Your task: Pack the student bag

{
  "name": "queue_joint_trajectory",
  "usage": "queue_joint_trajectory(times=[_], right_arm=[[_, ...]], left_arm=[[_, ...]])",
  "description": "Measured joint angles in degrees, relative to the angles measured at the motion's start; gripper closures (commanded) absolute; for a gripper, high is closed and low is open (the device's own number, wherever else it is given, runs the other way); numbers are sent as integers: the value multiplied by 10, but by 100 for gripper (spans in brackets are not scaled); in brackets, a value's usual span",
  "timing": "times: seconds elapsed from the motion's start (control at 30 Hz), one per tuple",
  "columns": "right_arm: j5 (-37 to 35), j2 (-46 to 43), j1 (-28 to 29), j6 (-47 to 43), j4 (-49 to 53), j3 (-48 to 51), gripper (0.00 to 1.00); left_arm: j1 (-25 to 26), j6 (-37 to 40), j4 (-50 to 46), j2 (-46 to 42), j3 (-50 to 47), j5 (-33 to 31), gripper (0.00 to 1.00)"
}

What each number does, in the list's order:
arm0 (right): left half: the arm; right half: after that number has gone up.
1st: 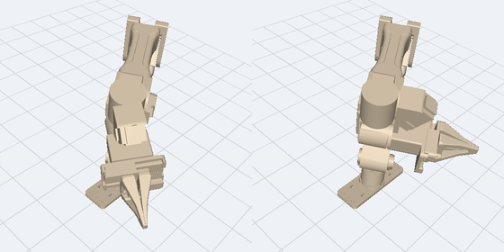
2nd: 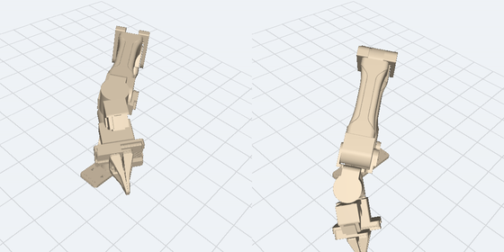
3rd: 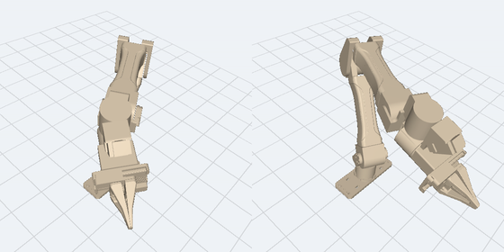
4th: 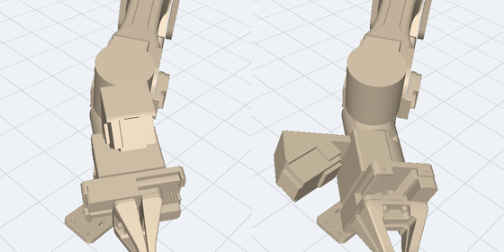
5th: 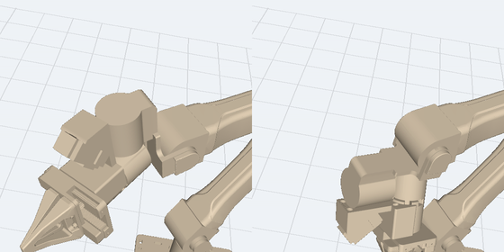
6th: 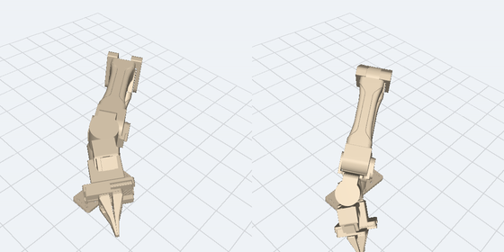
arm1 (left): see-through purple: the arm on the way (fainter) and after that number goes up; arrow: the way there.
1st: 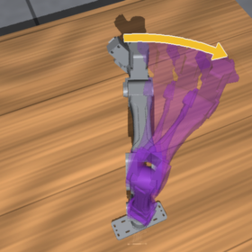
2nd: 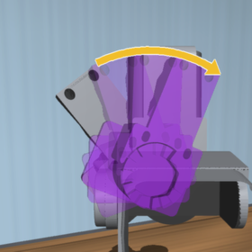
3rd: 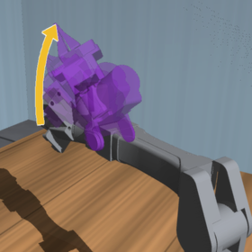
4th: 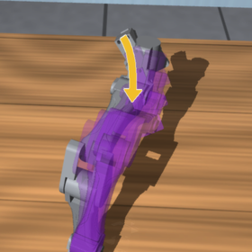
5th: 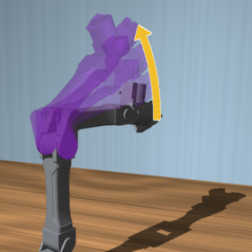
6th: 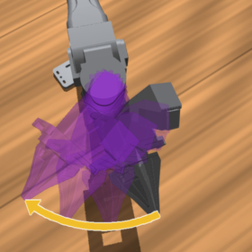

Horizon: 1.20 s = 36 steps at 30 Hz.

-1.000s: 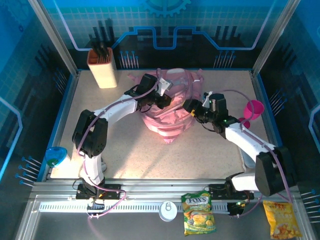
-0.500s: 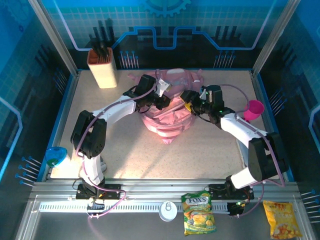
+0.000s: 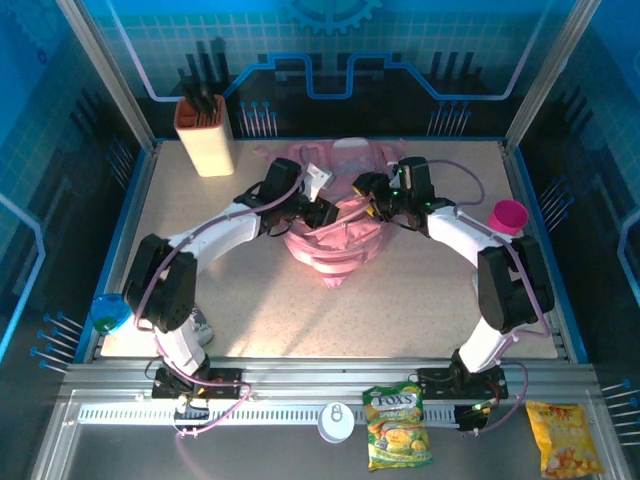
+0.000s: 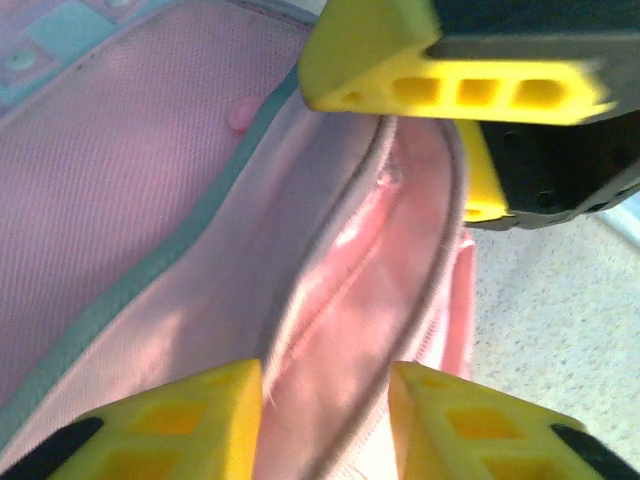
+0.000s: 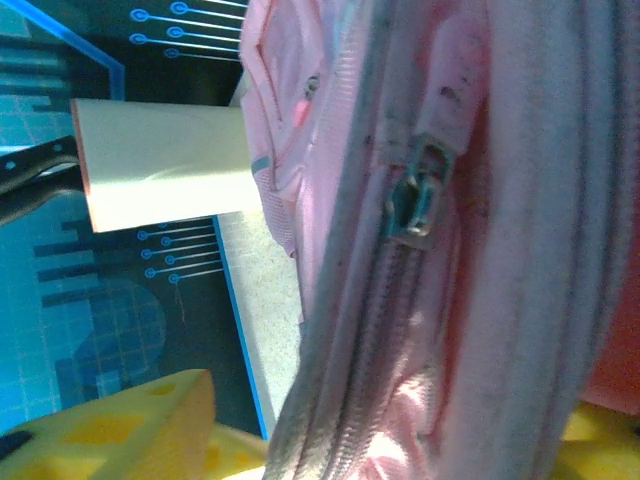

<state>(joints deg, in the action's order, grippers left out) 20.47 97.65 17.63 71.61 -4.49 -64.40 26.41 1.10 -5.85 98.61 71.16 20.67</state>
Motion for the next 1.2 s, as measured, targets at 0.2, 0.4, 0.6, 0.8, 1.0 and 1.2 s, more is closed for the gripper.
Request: queue_joint_trajectory(times=[0.2,0.4,0.6,0.8,1.0,1.2], right_arm=[[2,18,9,-9,19,-9,66],[1,19,15,-15,30,-16,70],[2,19,15,-16,32,-18,71],[2,19,16,-18,32,-18,71],[2,19,16,-17,32,-18,71],[2,19,16,-17,31,-18,71]], left_arm=[[10,-116,2,-71,-59,-59,45],[50,-230,-5,-93,-98,-100,45],[68,-280,-11,-64,-98,-106,53],[69,-285,-19,-24,-77,-109,56],[69,-289,-20,-14,-53,-110,65],[69,-293,-23,-3,-43,-115,66]])
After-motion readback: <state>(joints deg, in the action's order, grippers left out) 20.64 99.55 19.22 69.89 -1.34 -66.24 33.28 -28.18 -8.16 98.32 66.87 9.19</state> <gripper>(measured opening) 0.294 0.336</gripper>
